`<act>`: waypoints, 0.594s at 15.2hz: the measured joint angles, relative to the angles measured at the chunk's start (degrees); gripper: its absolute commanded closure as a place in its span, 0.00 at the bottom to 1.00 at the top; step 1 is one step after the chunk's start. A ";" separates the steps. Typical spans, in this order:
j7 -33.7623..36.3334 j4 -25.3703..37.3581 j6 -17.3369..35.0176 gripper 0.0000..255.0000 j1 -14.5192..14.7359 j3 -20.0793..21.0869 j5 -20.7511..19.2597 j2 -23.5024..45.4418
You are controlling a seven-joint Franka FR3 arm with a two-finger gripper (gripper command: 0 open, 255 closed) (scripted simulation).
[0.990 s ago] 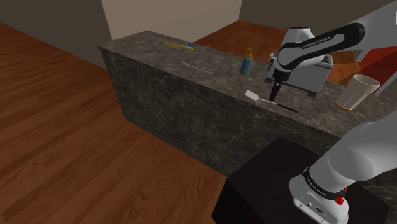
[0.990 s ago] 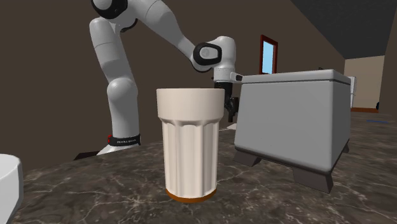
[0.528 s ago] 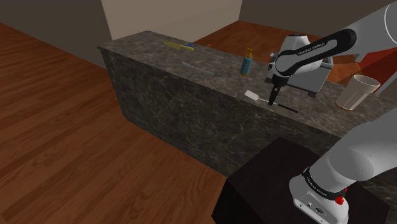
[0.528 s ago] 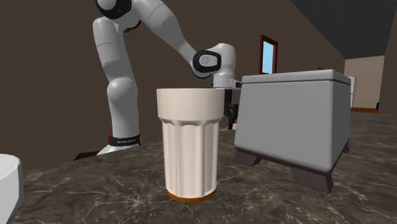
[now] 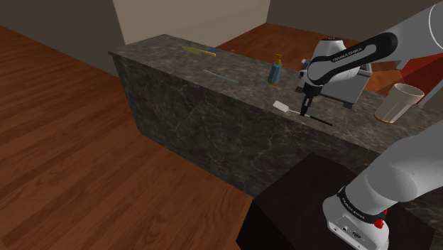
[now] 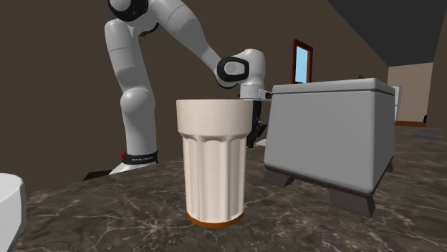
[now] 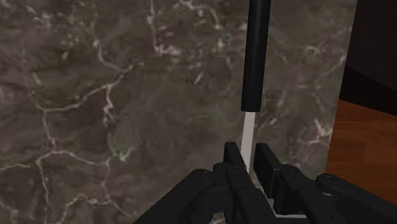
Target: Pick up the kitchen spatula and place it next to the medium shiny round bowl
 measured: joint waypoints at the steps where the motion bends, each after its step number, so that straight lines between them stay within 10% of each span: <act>1: 0.00 0.00 0.00 1.00 0.00 0.00 0.00 0.00; 9: 0.13 0.38 -1.02 1.00 -0.01 0.14 -0.11 -0.67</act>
